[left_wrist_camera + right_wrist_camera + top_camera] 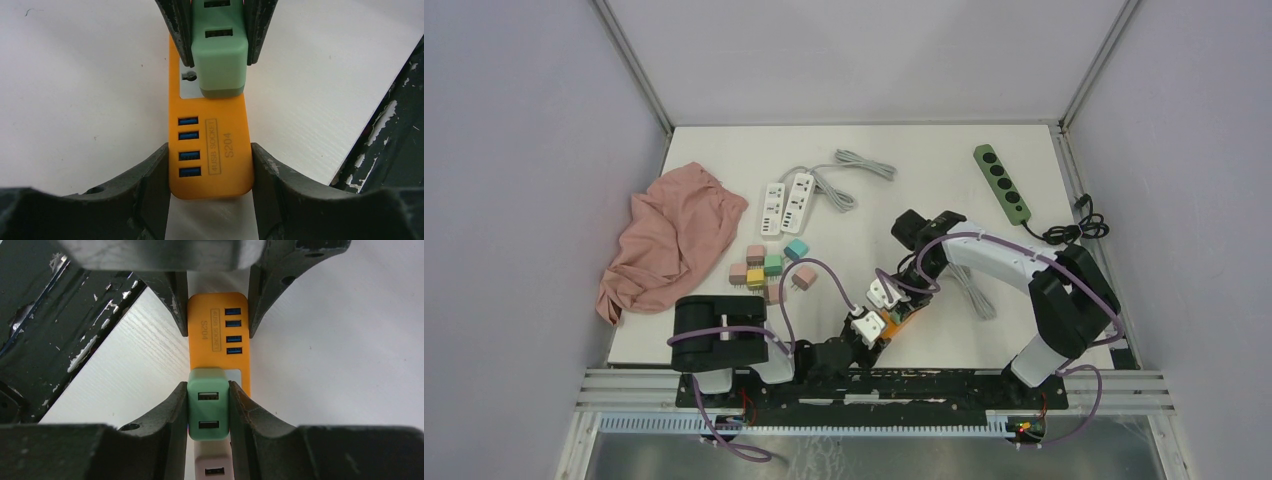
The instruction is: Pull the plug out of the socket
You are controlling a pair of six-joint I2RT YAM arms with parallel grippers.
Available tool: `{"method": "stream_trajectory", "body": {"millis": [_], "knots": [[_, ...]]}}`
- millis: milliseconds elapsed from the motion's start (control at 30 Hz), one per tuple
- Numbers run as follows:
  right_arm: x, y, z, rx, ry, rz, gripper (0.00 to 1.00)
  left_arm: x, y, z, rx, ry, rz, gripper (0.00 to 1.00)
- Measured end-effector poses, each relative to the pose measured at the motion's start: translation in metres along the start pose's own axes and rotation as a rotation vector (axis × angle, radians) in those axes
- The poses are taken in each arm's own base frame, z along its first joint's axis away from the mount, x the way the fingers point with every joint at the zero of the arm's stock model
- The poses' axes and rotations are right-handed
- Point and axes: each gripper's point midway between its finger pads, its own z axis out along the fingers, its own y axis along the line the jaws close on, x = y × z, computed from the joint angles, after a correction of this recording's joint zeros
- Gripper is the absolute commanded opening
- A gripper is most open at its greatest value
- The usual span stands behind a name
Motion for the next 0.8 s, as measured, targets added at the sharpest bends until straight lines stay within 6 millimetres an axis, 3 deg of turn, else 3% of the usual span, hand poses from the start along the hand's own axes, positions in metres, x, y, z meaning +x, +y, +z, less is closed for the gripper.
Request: {"method": "stream_trajectory", "body": {"millis": [367,800], "knots": [[0.004,-0.006,-0.004,0.053,0.004,0.100,0.00,0.000,0.003,0.001,0.005,0.002,0.000,0.03],[0.001,0.004,-0.009,0.014,-0.062,-0.022,0.01,-0.006,0.000,0.002,0.034,-0.020,-0.020,0.03]]}}
